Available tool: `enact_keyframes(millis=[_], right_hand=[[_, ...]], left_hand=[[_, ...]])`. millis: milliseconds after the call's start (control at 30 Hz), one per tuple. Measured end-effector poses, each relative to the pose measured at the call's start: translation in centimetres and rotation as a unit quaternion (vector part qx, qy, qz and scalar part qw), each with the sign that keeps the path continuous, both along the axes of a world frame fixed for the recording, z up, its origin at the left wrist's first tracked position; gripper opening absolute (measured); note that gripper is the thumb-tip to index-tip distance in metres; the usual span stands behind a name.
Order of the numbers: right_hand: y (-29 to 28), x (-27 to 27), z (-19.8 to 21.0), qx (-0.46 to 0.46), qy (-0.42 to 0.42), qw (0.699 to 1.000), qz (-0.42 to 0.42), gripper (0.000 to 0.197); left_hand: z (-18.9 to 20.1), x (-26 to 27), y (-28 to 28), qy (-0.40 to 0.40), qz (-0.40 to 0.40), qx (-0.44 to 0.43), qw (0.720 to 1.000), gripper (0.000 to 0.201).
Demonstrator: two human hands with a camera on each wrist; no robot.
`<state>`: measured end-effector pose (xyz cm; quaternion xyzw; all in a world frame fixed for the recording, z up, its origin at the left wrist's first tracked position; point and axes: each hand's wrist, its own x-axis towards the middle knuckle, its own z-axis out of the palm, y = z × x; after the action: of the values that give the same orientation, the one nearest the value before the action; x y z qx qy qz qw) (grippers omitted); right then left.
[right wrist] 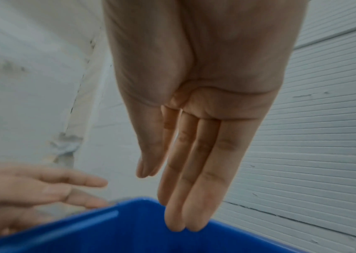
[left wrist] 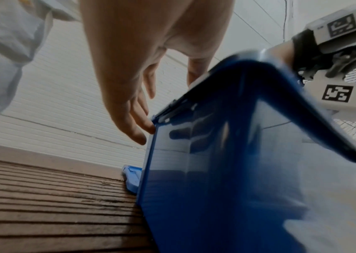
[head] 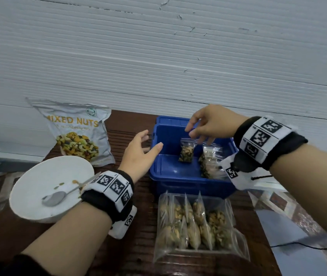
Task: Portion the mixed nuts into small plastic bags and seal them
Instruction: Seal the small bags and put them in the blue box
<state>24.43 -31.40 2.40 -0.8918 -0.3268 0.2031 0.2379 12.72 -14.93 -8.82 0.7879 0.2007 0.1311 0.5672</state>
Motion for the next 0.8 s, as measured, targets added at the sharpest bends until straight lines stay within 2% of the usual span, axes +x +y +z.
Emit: enact_keyframes(millis=[100,200,300,400,467,600,800], right_hand=[[-1.3,-3.1,-0.3,0.045,0.008,0.999,0.010,0.006],[-2.4,-6.8,-1.4,0.048,0.014,0.998,0.049,0.006],[-3.0,-10.5,-3.0,0.003,0.061,0.991,0.121,0.015],[-3.3,-12.9,-5.2,-0.034,0.065,0.984,0.159,0.027],[-3.4,-13.6,-6.3,-0.028,0.074,0.983,0.165,0.027],[-3.6,-14.2,-7.4,0.018,0.077,0.987,0.139,0.013],[-4.0,-13.9,-8.3,0.095,0.065,0.988,0.105,0.007]], left_hand=[[0.4,-1.5,-0.7,0.015,0.001,0.007,1.000,0.068],[0.5,-3.0,-1.3,0.041,-0.003,0.017,0.999,0.068],[0.6,-4.4,-2.0,0.051,-0.008,0.026,0.998,0.066],[0.7,-5.3,-2.7,0.060,-0.011,0.035,0.998,0.065],[0.7,-5.7,-3.0,0.068,-0.007,0.037,0.997,0.065],[0.9,-6.3,-3.5,0.069,-0.005,0.046,0.997,0.064],[0.6,-6.4,-4.1,0.055,-0.003,0.072,0.996,0.057]])
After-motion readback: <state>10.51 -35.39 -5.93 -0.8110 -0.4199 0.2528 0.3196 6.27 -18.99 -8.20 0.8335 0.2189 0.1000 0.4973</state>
